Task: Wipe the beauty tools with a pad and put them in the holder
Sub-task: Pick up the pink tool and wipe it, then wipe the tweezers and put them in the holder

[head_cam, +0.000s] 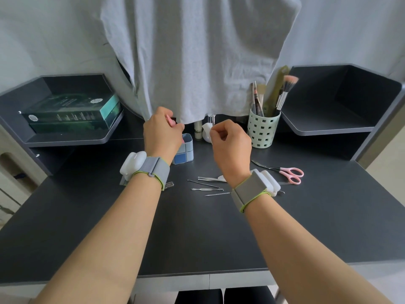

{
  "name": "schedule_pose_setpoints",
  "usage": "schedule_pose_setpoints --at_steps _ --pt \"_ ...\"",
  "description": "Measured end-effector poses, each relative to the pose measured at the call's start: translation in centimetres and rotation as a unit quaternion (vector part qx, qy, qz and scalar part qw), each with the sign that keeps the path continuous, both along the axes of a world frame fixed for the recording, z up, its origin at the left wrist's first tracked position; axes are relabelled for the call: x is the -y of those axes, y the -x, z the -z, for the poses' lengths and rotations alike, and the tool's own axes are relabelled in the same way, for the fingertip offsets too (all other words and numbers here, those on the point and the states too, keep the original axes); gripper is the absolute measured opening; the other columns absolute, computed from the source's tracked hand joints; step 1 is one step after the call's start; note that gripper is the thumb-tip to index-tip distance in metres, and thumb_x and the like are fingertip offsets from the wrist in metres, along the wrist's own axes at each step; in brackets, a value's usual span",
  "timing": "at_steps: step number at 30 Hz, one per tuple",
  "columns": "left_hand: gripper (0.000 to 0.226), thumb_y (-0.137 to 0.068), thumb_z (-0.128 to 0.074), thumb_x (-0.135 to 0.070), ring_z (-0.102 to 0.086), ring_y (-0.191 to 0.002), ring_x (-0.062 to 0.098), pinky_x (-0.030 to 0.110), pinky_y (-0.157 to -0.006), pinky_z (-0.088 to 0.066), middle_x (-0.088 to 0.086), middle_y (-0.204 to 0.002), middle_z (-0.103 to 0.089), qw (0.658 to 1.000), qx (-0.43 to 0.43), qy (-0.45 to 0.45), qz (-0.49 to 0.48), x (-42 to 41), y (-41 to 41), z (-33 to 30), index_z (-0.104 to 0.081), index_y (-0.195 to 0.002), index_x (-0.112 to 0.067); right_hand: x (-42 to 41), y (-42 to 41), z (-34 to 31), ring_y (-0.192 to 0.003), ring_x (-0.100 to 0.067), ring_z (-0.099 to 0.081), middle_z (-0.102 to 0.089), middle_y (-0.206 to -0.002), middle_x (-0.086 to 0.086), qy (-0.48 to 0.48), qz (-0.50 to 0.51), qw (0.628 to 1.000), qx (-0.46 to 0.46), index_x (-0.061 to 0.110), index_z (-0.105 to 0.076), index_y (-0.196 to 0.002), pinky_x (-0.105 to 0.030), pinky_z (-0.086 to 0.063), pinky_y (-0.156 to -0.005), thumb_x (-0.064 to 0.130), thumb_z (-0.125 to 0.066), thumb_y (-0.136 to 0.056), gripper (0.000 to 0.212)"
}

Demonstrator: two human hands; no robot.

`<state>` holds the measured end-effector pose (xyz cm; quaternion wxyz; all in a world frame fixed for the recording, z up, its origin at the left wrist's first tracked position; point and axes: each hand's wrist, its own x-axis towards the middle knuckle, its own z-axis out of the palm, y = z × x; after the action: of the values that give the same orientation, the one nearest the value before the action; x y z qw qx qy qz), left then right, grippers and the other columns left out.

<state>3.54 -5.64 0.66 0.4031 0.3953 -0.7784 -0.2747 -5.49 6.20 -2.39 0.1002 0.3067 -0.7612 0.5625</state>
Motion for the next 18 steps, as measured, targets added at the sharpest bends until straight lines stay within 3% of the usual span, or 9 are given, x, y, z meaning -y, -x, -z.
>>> schedule_pose_setpoints --at_steps 2,4,5,7,10,13,18 --pt "0.032 -0.087 -0.071 -0.018 -0.057 -0.064 0.004 0.011 -0.070 -0.039 -0.001 -0.096 -0.069 1.000 -0.018 0.002 0.001 -0.1 -0.2 -0.3 -0.064 -0.118 -0.012 -0.1 0.0 0.0 -0.084 -0.024 -0.061 -0.066 -0.083 -0.001 0.002 0.002 1.000 0.003 0.014 -0.069 -0.087 -0.043 -0.052 -0.075 0.015 -0.061 -0.088 0.008" --pt "0.035 -0.083 -0.070 -0.022 -0.068 -0.078 0.020 0.028 -0.081 -0.055 0.001 -0.105 -0.070 0.999 -0.048 -0.001 0.014 -0.3 -0.4 -0.5 -0.064 -0.117 -0.015 -0.3 -0.1 -0.1 -0.084 -0.024 -0.061 -0.067 -0.083 -0.001 0.003 0.003 1.000 0.006 0.015 -0.069 -0.087 -0.043 -0.052 -0.075 0.015 -0.061 -0.088 0.008" --pt "0.036 -0.081 -0.068 -0.024 -0.070 -0.083 0.027 0.039 -0.081 -0.059 0.001 -0.107 -0.069 0.998 -0.057 -0.005 0.021 -0.3 -0.4 -0.6 -0.064 -0.116 -0.018 -0.4 -0.1 -0.1 -0.084 -0.023 -0.061 -0.066 -0.083 0.000 0.003 0.004 1.000 0.006 0.015 -0.069 -0.087 -0.042 -0.052 -0.075 0.014 -0.062 -0.088 0.008" --pt "0.037 -0.079 -0.065 -0.026 -0.071 -0.087 0.031 0.048 -0.079 -0.060 0.000 -0.111 -0.068 0.998 -0.063 0.001 0.027 -0.3 -0.4 -0.4 -0.064 -0.116 -0.020 -0.6 0.0 -0.1 -0.084 -0.023 -0.061 -0.066 -0.083 0.000 0.002 0.007 1.000 0.006 0.015 -0.069 -0.087 -0.041 -0.052 -0.076 0.014 -0.062 -0.089 0.008" --pt "0.034 -0.081 -0.062 -0.024 -0.071 -0.088 0.030 0.048 -0.079 -0.060 0.000 -0.110 -0.067 0.997 -0.073 0.007 0.036 -0.9 -0.3 -0.6 -0.066 -0.114 -0.021 -1.1 0.1 0.0 -0.084 -0.023 -0.061 -0.066 -0.083 0.000 0.001 0.013 1.000 0.007 0.015 -0.069 -0.087 -0.041 -0.052 -0.076 0.014 -0.061 -0.089 0.008" --pt "0.023 -0.082 -0.060 -0.021 -0.072 -0.080 0.027 0.046 -0.077 -0.060 0.000 -0.094 -0.072 0.995 -0.078 0.002 0.059 -2.0 -0.2 -0.7 -0.070 -0.103 -0.018 -1.6 0.4 0.0 -0.084 -0.023 -0.061 -0.066 -0.084 0.001 -0.003 0.021 1.000 0.006 0.016 -0.069 -0.088 -0.040 -0.052 -0.075 0.015 -0.061 -0.089 0.008" --pt "0.004 -0.084 -0.070 -0.016 -0.070 -0.067 0.020 0.039 -0.070 -0.061 -0.004 -0.072 -0.071 0.989 0.015 -0.008 0.144 -4.7 0.2 0.0 -0.074 -0.084 -0.017 -2.5 0.8 0.1 -0.084 -0.023 -0.062 -0.068 -0.085 0.001 -0.007 0.039 0.999 0.003 0.016 -0.070 -0.090 -0.038 -0.052 -0.075 0.017 -0.063 -0.090 0.008"
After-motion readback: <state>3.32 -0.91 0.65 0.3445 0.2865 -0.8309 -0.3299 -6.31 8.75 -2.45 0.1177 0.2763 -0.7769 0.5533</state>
